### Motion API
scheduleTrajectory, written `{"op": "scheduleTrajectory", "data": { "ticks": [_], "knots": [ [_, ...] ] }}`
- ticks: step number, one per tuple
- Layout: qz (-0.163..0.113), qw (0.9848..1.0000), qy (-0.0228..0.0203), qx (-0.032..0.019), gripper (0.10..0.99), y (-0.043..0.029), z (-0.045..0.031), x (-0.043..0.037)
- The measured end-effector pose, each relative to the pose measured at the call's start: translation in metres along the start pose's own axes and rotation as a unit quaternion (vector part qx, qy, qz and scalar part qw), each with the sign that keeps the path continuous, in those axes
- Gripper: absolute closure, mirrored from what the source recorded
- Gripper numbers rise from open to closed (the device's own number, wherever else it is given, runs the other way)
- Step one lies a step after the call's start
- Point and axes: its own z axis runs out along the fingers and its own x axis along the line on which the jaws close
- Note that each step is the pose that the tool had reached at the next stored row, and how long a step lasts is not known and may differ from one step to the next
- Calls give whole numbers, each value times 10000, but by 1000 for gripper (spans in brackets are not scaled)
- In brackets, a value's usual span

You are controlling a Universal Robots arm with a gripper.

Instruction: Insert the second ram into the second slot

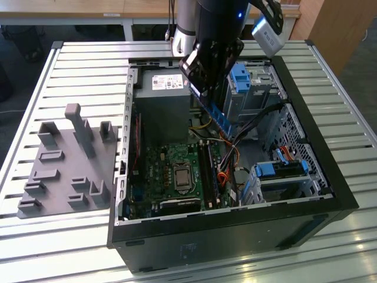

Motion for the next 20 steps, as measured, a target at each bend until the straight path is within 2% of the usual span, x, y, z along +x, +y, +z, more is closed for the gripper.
{"op": "scheduleTrajectory", "data": {
  "ticks": [11,20],
  "knots": [
    [372,9993,-14,4,949,0,3,0],
    [712,9975,-27,7,949,0,7,0]
  ]
}}
